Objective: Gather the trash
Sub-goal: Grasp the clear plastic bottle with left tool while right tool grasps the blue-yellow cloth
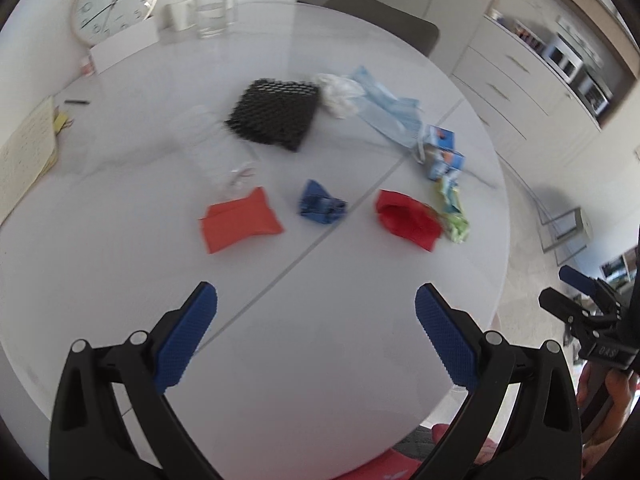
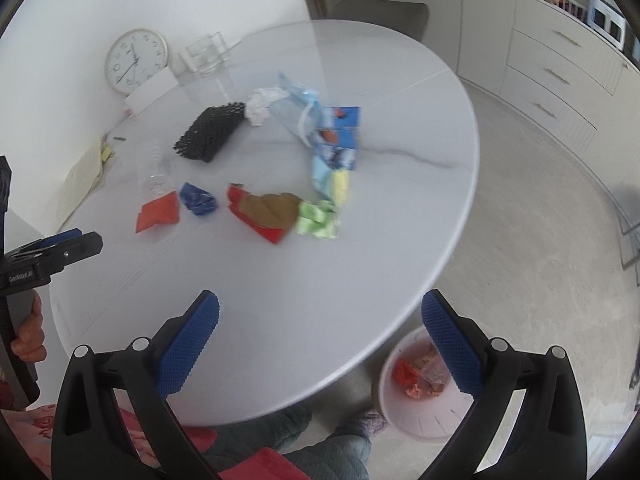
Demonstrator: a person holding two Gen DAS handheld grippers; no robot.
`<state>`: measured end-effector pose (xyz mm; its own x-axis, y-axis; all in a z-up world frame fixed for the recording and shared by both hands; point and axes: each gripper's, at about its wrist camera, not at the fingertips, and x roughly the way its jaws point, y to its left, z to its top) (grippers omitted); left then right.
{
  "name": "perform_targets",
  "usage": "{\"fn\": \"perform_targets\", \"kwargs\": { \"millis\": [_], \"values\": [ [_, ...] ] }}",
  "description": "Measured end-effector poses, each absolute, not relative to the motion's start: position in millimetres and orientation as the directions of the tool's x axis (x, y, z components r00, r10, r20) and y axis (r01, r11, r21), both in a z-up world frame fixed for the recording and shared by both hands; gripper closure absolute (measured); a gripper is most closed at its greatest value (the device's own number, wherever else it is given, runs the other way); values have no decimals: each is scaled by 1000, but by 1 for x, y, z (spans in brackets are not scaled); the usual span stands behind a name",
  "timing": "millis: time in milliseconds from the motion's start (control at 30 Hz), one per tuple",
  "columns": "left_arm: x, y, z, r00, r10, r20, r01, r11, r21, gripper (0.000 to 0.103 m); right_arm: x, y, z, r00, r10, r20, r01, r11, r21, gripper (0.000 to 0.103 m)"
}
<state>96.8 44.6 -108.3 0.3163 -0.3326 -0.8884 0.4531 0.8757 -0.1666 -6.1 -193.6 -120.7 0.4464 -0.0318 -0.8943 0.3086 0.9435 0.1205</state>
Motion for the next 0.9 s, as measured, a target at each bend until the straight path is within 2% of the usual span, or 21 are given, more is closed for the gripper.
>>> {"fn": "perform_targets", "kwargs": {
  "millis": [333,900],
  "values": [
    [150,67,-121,325,-282,-903,373,915,-151,8,35,-166,-126,450,-29,-893,293,949,117,2],
    [251,41,-164,274,-178,-945,186,974,-129,8,94,-241,-160,446,-23,-895,447,872,200,3]
  ]
}}
